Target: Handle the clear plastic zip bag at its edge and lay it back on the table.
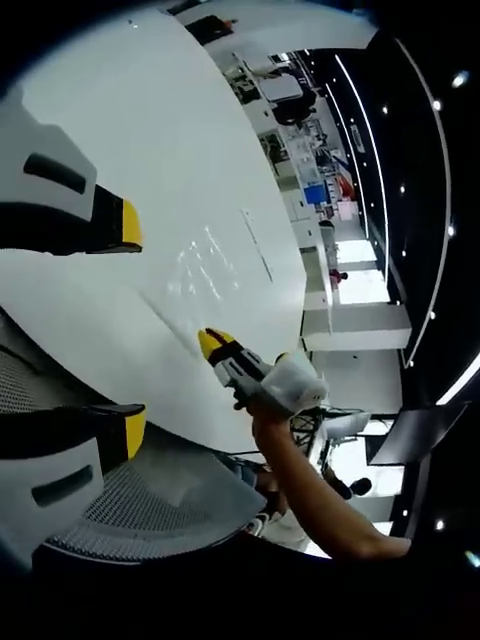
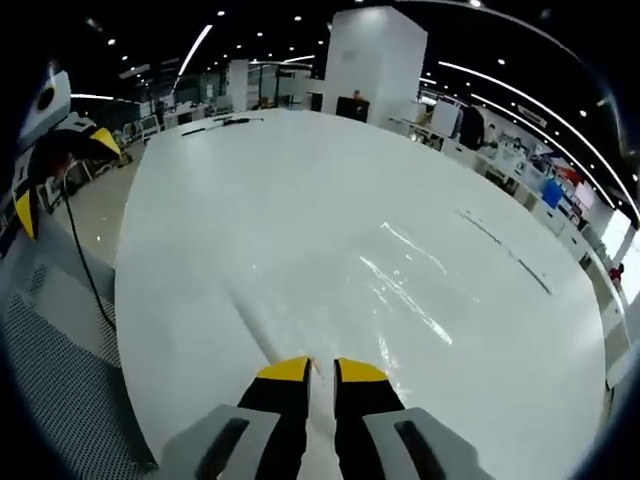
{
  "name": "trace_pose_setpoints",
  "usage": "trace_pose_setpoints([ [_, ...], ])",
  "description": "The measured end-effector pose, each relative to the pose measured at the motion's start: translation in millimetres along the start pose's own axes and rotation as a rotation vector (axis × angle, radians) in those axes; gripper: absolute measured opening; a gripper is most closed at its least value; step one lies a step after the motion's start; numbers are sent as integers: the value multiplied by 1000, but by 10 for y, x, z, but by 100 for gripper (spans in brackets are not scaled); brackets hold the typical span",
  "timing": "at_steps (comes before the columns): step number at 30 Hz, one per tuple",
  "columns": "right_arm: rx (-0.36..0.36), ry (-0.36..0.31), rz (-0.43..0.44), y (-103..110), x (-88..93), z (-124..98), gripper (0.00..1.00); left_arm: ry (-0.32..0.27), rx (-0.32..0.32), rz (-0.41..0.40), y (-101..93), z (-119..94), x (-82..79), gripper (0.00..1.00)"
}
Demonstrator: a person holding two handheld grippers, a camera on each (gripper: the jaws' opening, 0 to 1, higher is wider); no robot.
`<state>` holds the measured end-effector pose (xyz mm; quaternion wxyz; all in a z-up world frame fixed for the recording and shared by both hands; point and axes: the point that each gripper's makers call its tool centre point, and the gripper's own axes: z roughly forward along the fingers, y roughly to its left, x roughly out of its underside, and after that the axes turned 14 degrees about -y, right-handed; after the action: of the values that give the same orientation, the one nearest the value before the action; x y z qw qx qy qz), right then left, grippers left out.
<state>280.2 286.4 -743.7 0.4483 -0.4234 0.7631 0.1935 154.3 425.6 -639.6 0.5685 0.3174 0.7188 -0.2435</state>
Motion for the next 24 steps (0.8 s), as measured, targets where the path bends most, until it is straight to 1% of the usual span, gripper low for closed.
trace_pose_setpoints([
  [2, -7, -11, 11, 8, -47, -41, 12, -2, -4, 0, 4, -2, 10, 59],
  [3, 2, -9, 63, 13, -28, -53, 13, 1, -6, 1, 8, -3, 21, 59],
  [4, 5, -17, 90, 16, -33, -62, 15, 2, -5, 2, 6, -3, 25, 59],
  [5, 11, -32, 112, -2, -42, -72, 17, 4, -3, 3, 4, -3, 30, 59],
  [7, 27, -40, 139, -22, -52, -142, 22, -10, 11, -15, -44, 17, -3, 61],
  [9, 30, -54, 150, -19, -65, -201, 27, -28, 15, -25, -67, 37, -43, 62],
  [11, 38, -60, 162, -30, -48, -267, 31, -34, 19, -26, -88, 59, -65, 62],
  [12, 47, -74, 172, -42, -53, -312, 33, -34, 18, -25, -90, 68, -65, 62],
  [14, 64, -89, 186, -65, -70, -420, 35, -28, 19, -24, -94, 92, -47, 62],
  [16, 78, -107, 202, -78, -79, -496, 38, -25, 33, -40, -129, 125, -7, 63],
  [20, 100, -138, 212, -81, -73, -655, 45, -4, 55, -29, -213, 179, 81, 63],
  [24, 112, -144, 187, -68, -58, -818, 50, 0, 55, -30, -263, 213, 112, 64],
])
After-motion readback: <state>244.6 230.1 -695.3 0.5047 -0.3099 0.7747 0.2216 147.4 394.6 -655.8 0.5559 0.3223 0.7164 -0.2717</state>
